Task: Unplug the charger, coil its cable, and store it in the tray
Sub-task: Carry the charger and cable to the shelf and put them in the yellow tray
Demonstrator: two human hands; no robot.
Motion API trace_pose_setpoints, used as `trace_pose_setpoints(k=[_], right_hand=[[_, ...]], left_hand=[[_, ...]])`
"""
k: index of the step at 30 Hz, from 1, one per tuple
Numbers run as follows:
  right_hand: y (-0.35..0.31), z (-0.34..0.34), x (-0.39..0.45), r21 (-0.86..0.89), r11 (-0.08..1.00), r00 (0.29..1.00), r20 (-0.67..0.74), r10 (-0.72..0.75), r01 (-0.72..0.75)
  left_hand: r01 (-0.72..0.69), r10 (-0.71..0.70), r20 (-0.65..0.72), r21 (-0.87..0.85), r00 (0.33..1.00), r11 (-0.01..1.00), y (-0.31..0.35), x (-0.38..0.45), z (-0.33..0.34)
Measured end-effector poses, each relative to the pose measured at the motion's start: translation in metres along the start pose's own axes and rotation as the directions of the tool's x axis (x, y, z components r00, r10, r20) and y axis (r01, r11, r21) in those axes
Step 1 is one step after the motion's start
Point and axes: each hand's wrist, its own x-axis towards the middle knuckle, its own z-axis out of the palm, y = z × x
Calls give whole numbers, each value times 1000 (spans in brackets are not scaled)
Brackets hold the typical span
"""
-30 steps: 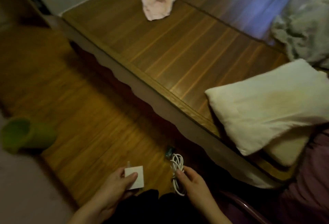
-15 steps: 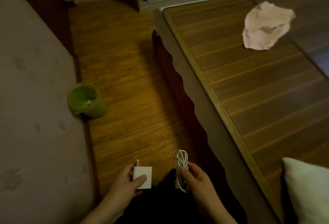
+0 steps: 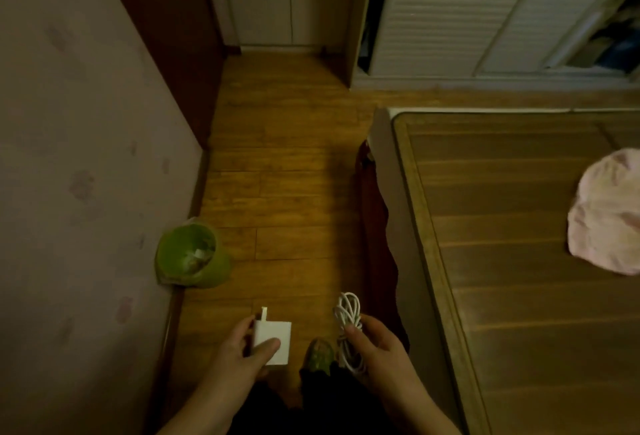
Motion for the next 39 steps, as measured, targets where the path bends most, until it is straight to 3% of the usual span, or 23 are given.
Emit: trace_pose_setpoints(k=[4,7,12,19,23,26,32,36,39], right_hand=[[-57,-3,57,-79,994,995,71,77,-71],[-91,5,94,-187,981,994,89,59,-42],[-152,14,172,-277,960,997,55,61,-43],[-279,18,321,-347,930,993,-23,118,-119],[-335,29,394,-309,938,987,-84,137,-157],[-363,41,433,-276,948,982,-147,121,-159],[-431,42,531,-409,882,972,-141,190,-232],[-510,33,613,-375,886,957,-200,210,-273],[-598,34,671,-416,887,974,-184,136,-202]], left_hand=[[-8,4,-68,-61,998,998,40,34,6],[64,-79,-116,-126,990,990,67,68,1],[123,-122,-164,-2,979,992,123,147,-14],[197,-197,6,50,980,979,287,299,-13],[172,-171,-14,68,985,983,356,376,-2],[252,-251,-44,36,967,967,392,423,1],[398,-399,1,-45,917,916,441,505,-4],[342,-359,-67,-186,931,921,507,578,-4],[311,-350,-83,-302,933,901,582,628,7]])
